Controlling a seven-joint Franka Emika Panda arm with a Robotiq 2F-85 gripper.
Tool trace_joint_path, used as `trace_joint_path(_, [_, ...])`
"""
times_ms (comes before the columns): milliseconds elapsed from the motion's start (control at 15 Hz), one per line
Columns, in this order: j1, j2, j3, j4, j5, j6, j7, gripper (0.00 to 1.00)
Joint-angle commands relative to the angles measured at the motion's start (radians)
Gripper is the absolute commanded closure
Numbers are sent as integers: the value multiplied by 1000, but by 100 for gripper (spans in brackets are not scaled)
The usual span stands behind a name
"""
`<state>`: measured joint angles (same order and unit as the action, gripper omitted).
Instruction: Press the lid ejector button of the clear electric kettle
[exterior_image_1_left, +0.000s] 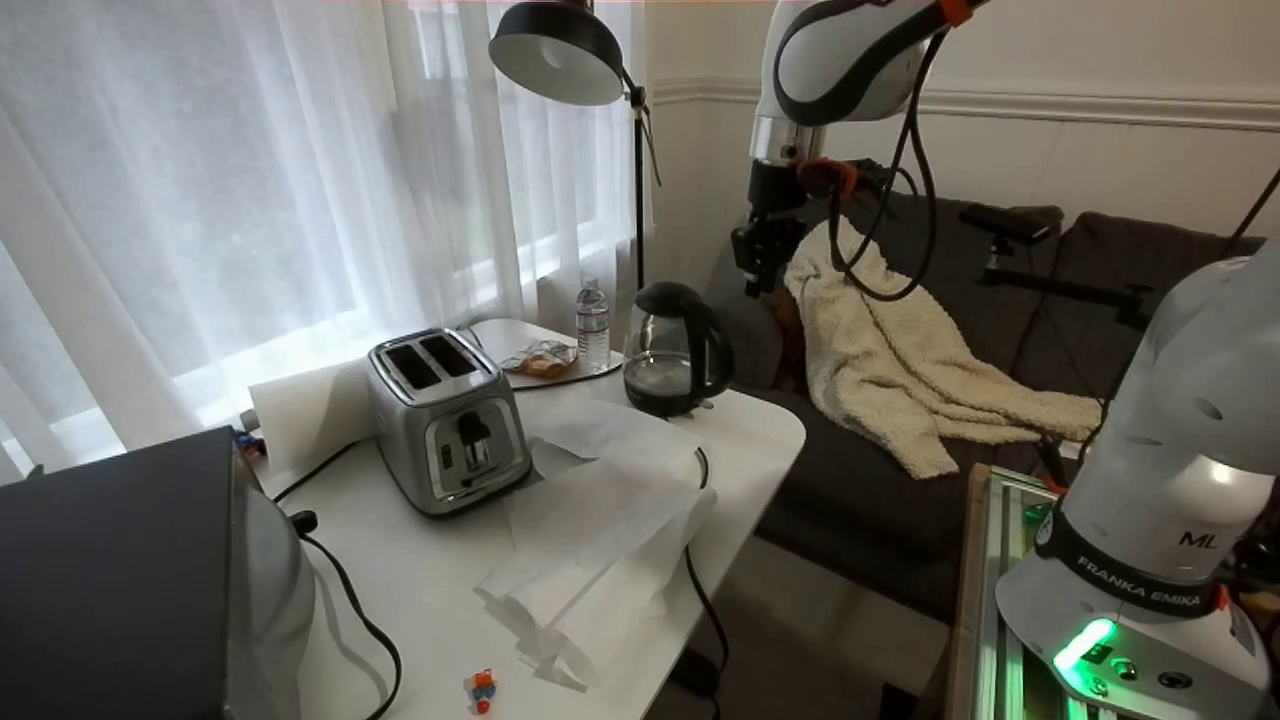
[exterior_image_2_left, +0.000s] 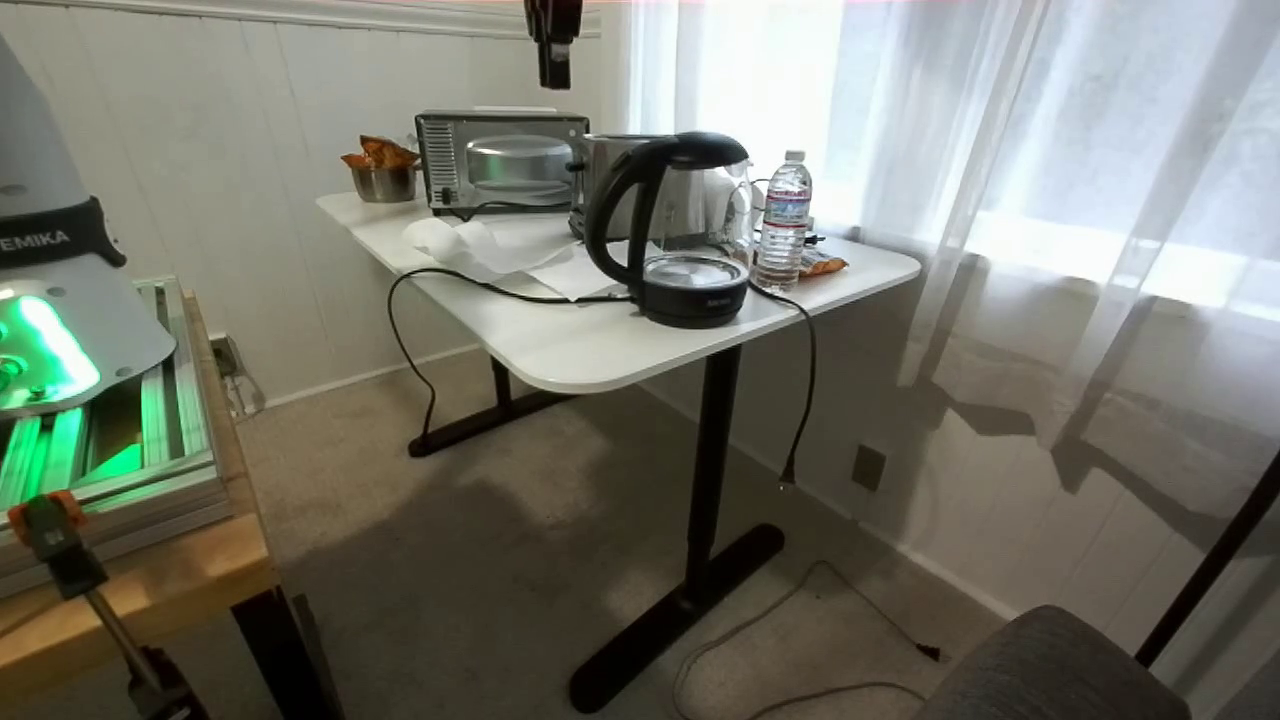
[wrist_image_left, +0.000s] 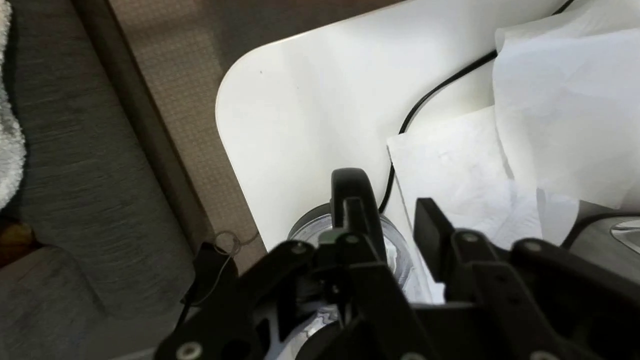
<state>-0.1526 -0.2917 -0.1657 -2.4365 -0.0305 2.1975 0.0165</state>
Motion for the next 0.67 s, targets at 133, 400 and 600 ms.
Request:
trace_joint_path(133, [-6, 62, 15, -50, -13, 200, 14, 100])
trace_joint_path(400, [-8, 101, 16, -61, -26, 307, 4, 95])
trace_joint_path(600, [-4, 109, 12, -48, -6, 284, -2, 94])
